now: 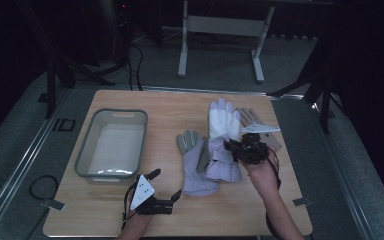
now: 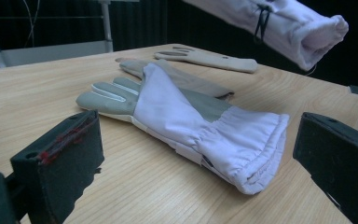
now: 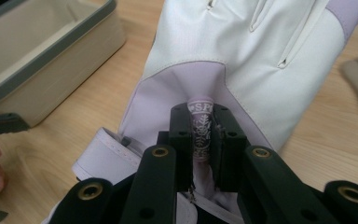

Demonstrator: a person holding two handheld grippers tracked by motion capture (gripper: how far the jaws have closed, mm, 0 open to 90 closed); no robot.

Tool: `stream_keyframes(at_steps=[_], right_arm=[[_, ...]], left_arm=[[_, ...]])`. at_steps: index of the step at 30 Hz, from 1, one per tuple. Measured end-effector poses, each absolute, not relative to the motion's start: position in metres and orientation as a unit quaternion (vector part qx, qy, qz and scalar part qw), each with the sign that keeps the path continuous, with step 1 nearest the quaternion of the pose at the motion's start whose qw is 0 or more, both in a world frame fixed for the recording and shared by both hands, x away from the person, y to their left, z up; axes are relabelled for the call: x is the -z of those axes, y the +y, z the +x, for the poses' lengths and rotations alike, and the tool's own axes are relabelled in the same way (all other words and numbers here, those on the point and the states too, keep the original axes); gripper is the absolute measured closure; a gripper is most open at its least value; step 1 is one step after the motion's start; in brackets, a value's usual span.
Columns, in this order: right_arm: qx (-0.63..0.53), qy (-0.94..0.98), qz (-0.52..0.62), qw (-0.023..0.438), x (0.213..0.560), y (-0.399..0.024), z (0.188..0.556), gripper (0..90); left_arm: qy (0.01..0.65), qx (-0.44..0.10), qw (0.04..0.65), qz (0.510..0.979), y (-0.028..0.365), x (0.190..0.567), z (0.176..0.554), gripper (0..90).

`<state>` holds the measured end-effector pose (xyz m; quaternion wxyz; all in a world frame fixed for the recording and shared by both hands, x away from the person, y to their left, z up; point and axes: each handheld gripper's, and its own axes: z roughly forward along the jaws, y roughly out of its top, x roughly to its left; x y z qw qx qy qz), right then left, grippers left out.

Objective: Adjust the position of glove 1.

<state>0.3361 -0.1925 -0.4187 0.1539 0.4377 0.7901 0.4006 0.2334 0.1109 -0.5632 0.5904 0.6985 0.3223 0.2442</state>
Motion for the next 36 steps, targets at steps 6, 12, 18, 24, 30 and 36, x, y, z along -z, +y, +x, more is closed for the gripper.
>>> stream_keyframes(at_steps=[6, 12, 18, 24, 30, 36], right_arm=[[-0.390, 0.801, 0.434, 0.138, 0.430, -0.156, 0.334, 80.4], [-0.368, 0.813, 0.433, 0.123, 0.447, -0.138, 0.339, 80.3], [-0.346, 0.824, 0.437, 0.104, 0.467, -0.128, 0.346, 80.1], [-0.329, 0.826, 0.447, 0.096, 0.489, -0.122, 0.354, 79.5], [-0.330, 0.826, 0.447, 0.098, 0.501, -0.119, 0.356, 77.0], [-0.354, 0.823, 0.433, 0.100, 0.496, -0.127, 0.354, 64.3]], left_arm=[[0.322, -0.252, 0.592, 0.695, 0.112, 0.563, 0.232, 1.5], [0.323, -0.250, 0.591, 0.696, 0.111, 0.563, 0.232, 1.5], [0.326, -0.250, 0.588, 0.697, 0.111, 0.563, 0.233, 1.5], [0.328, -0.249, 0.587, 0.697, 0.112, 0.563, 0.234, 1.5], [0.329, -0.247, 0.584, 0.700, 0.111, 0.564, 0.234, 1.5], [0.330, -0.246, 0.584, 0.700, 0.111, 0.564, 0.234, 1.5]])
